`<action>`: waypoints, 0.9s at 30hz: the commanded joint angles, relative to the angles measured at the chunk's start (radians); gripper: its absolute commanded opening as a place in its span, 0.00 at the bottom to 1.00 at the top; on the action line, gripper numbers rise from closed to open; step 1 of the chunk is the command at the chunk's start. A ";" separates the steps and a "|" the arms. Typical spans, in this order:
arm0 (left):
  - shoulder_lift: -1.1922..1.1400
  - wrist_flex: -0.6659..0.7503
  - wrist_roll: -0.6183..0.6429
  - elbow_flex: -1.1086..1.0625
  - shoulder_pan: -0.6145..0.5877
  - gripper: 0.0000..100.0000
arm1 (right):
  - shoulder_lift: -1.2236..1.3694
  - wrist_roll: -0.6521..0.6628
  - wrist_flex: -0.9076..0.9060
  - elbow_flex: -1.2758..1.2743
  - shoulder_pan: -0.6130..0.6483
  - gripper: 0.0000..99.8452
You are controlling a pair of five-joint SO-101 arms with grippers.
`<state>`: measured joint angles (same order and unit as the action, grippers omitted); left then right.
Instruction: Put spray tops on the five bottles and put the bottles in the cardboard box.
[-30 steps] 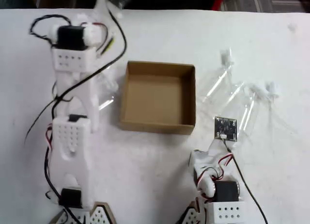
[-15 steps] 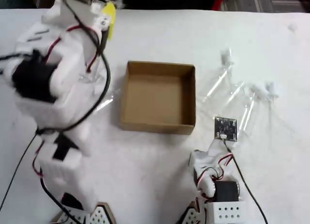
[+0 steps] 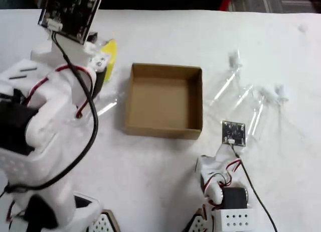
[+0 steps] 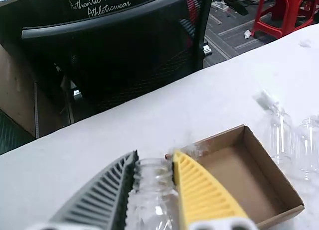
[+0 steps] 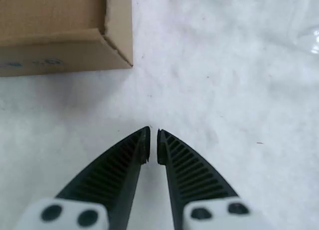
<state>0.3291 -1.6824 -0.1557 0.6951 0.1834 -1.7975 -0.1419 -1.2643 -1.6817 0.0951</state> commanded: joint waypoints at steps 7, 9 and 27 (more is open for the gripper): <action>0.395 0.368 0.091 -0.551 -0.013 0.02 | -0.005 -0.011 0.145 -0.009 -0.002 0.01; 0.443 0.483 0.110 -0.700 -0.008 0.02 | -0.005 -0.009 0.154 -0.009 -0.002 0.01; 0.782 0.919 0.192 -1.295 0.140 0.02 | -0.007 0.822 0.555 0.133 0.232 0.01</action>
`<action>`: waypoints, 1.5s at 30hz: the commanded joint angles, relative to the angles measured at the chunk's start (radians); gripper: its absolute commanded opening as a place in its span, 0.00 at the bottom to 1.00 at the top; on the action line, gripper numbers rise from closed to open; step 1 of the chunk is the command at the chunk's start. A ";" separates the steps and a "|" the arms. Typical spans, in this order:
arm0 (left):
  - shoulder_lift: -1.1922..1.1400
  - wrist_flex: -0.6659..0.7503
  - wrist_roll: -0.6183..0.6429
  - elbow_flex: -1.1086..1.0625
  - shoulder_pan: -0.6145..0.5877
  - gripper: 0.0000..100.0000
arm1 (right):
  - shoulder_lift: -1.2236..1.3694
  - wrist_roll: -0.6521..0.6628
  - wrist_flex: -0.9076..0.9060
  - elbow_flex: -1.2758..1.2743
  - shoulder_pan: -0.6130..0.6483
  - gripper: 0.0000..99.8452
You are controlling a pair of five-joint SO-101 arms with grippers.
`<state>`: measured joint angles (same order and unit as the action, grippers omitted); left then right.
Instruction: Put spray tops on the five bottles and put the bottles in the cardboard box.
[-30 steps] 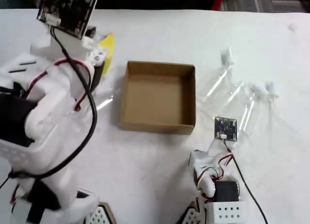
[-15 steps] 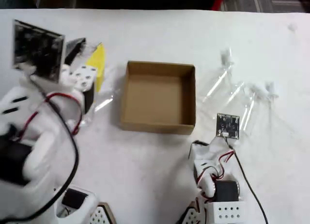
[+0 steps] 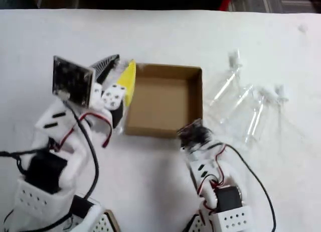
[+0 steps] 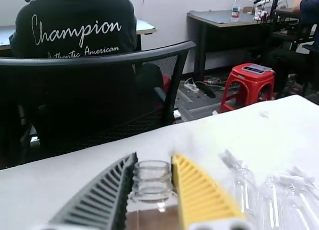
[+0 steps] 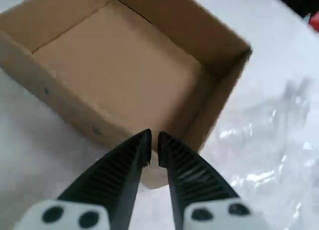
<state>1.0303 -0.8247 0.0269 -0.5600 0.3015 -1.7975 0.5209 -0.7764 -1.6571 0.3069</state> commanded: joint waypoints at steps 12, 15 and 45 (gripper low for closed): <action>0.254 0.315 0.044 -0.345 0.019 0.02 | 0.007 -0.086 -0.081 0.551 0.225 0.01; 0.262 0.331 0.112 -0.371 0.018 0.02 | 0.073 -0.087 -0.125 0.566 0.331 0.01; 0.269 0.422 0.123 -0.477 0.148 0.02 | 0.127 -0.091 0.185 0.293 0.526 0.01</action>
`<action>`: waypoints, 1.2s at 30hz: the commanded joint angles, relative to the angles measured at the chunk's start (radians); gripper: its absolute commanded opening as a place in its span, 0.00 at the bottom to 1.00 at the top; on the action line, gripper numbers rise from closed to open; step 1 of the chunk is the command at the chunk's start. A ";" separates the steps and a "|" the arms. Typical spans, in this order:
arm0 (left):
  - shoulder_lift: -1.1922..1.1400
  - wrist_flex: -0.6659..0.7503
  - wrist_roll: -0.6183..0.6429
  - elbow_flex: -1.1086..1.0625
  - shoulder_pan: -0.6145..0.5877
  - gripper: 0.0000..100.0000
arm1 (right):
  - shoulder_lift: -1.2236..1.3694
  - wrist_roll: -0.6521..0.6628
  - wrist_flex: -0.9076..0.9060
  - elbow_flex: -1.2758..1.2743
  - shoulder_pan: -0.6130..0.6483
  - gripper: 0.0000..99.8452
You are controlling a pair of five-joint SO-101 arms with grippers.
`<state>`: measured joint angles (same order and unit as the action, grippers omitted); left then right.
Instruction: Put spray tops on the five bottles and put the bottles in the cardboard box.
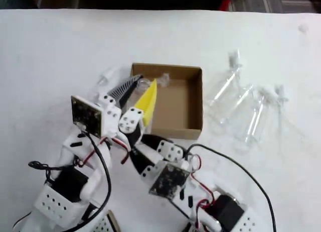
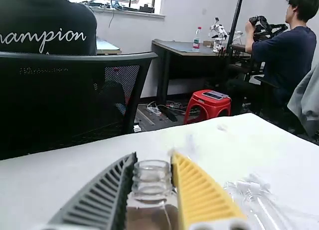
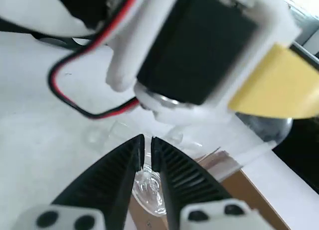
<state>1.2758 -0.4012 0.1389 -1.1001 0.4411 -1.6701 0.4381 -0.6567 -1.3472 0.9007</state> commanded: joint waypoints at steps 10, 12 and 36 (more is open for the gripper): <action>0.024 -0.084 0.074 0.101 0.008 0.02 | -0.001 -0.003 0.289 -0.193 -0.111 0.01; 0.024 -0.098 0.074 0.107 0.004 0.02 | -0.001 -0.006 0.298 -0.192 -0.137 0.01; -0.015 0.252 -0.109 0.012 -0.051 0.02 | -0.116 -0.017 -0.053 -0.025 -0.588 0.01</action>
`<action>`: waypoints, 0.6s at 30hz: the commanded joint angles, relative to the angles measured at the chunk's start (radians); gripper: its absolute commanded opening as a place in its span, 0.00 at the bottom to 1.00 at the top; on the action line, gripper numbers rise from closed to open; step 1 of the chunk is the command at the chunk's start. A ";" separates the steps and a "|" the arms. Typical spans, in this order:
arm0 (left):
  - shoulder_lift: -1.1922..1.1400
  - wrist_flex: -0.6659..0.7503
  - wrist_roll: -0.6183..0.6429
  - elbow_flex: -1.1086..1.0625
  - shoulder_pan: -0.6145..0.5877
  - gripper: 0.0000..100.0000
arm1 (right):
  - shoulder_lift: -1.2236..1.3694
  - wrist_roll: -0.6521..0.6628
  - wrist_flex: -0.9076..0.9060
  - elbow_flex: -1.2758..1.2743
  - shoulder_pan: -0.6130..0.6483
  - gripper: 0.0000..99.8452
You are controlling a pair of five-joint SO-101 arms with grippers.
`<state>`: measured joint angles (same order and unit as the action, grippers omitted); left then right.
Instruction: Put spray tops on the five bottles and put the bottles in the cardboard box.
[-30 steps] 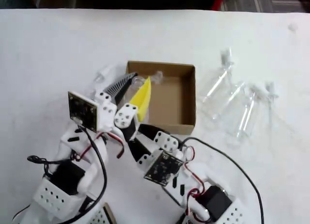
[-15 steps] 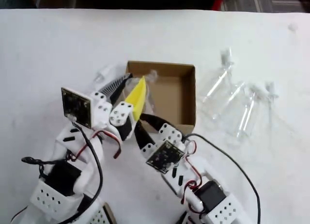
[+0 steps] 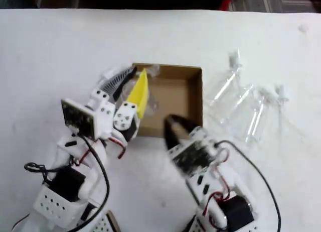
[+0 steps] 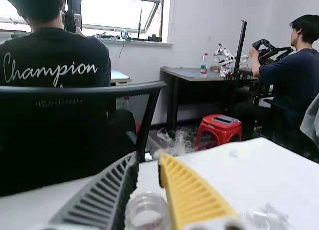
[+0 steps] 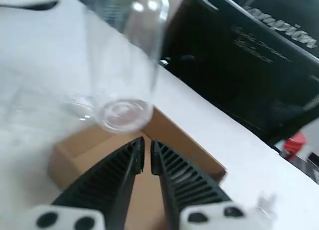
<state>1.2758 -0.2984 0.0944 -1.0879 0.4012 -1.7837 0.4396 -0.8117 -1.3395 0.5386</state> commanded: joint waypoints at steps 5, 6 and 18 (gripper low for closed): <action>-0.302 0.204 -0.109 0.115 -0.012 0.02 | -0.001 -0.256 0.403 -0.209 -0.414 0.01; -0.375 0.204 -0.101 0.160 -0.012 0.02 | 0.005 -0.276 0.435 -0.224 -0.441 0.01; -0.987 0.212 -0.095 0.496 -0.056 0.02 | 0.007 -0.278 0.535 -0.334 -0.493 0.01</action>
<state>0.3997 -0.1174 -0.0023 -0.6920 0.3583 -1.7776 0.1711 -0.3575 -1.6494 0.0644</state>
